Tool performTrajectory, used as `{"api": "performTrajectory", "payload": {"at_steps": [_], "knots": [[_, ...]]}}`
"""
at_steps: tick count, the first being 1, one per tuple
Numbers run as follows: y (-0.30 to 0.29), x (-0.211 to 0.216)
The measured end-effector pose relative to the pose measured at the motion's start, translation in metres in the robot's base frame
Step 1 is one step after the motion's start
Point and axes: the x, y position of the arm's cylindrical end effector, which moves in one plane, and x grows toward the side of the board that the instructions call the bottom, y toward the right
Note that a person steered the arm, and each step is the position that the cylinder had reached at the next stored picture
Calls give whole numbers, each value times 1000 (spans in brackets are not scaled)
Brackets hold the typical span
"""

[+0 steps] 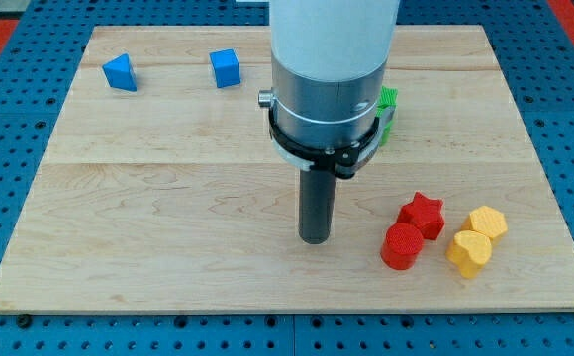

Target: Push the red circle into the yellow heart

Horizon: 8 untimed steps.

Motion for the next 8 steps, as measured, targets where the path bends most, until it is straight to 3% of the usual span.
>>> {"api": "performTrajectory", "payload": {"at_steps": [2, 3, 4, 5, 6, 8], "knots": [[86, 2], [79, 2], [36, 7], [16, 38], [32, 60], [59, 56]]}}
